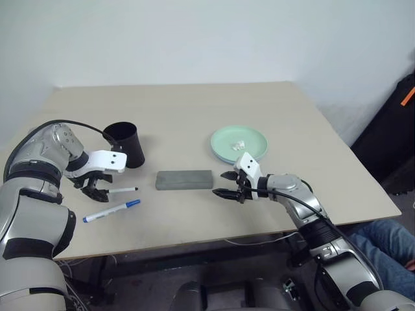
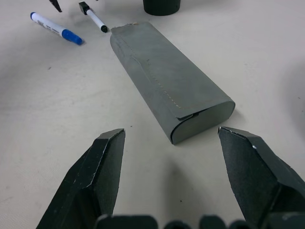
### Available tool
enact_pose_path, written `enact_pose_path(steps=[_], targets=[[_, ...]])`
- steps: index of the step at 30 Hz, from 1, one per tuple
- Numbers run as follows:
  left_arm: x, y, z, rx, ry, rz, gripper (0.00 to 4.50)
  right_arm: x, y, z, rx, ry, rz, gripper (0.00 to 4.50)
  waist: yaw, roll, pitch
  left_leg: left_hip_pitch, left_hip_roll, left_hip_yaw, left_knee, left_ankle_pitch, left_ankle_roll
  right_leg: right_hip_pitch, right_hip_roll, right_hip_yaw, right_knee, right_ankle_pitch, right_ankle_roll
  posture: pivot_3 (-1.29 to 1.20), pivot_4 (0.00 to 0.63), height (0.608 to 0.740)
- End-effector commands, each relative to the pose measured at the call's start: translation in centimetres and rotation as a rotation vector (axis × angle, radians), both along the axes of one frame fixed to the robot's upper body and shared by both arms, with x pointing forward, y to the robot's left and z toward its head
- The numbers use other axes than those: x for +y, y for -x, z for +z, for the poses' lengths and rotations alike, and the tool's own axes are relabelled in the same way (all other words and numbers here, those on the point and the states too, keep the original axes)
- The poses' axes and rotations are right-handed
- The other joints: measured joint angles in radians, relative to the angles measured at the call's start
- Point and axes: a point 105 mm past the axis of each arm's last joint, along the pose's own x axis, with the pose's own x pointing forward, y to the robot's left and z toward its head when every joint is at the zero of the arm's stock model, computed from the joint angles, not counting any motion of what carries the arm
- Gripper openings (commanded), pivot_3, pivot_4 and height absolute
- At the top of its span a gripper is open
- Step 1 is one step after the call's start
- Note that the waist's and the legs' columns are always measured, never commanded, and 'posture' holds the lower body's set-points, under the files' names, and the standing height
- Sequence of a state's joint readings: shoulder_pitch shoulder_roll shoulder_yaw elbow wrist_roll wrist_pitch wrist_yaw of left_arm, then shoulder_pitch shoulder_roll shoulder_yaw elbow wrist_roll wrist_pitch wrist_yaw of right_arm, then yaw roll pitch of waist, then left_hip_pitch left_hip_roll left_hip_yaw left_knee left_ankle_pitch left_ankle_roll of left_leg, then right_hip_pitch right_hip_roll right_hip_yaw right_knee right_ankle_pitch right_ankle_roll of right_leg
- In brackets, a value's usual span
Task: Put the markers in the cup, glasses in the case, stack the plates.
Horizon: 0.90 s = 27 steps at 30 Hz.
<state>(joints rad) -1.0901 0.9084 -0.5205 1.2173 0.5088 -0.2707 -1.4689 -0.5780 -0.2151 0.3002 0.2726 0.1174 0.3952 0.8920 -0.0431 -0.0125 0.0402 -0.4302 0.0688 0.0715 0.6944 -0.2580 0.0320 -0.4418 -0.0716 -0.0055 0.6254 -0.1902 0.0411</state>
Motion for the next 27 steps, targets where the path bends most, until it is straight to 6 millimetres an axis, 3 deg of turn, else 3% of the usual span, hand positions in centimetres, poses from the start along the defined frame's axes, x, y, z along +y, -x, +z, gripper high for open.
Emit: enact_pose_path(steps=[1,15,20,25,27], targets=[[-0.1,-1.0,0.7,-0.055,-0.048,-0.022,3.51,0.2,-0.2,1.2,-0.041,-0.024,0.002,3.37,0.000,0.000,0.000,0.000,0.000,0.000,0.000,0.000,0.000,0.000,0.000,0.000,0.000,0.000,0.000,0.00,0.000,0.740],[-1.3,-1.4,-1.0,-0.025,-0.064,-0.052,3.51,0.0,-0.2,1.1,-0.041,-0.026,-0.013,3.37,-0.001,0.000,0.000,0.000,0.000,0.001,0.001,0.000,-0.001,0.000,0.000,0.000,0.000,0.000,0.000,0.00,0.000,0.740],[-1.5,-1.3,-1.2,-0.012,-0.059,-0.061,2.00,-0.1,-0.1,1.1,-0.041,-0.027,-0.018,3.37,0.000,0.000,0.000,0.000,0.000,0.001,0.001,0.000,0.000,0.000,0.000,0.001,0.000,0.000,0.000,0.00,0.000,0.740],[-1.4,-1.4,-1.2,-0.019,-0.063,-0.058,0.21,0.0,-0.1,1.1,-0.041,-0.030,-0.018,3.37,0.000,0.000,0.000,0.000,0.000,0.000,0.002,-0.001,0.001,0.000,0.000,0.001,0.000,0.000,0.000,0.00,0.000,0.740],[-1.3,-1.3,-1.2,-0.013,-0.065,-0.057,0.01,0.0,-0.1,1.1,-0.041,-0.031,-0.017,3.37,0.000,0.000,0.000,0.000,0.000,0.000,0.002,-0.002,0.002,0.000,0.000,0.001,0.000,0.000,0.000,0.00,0.000,0.740]])
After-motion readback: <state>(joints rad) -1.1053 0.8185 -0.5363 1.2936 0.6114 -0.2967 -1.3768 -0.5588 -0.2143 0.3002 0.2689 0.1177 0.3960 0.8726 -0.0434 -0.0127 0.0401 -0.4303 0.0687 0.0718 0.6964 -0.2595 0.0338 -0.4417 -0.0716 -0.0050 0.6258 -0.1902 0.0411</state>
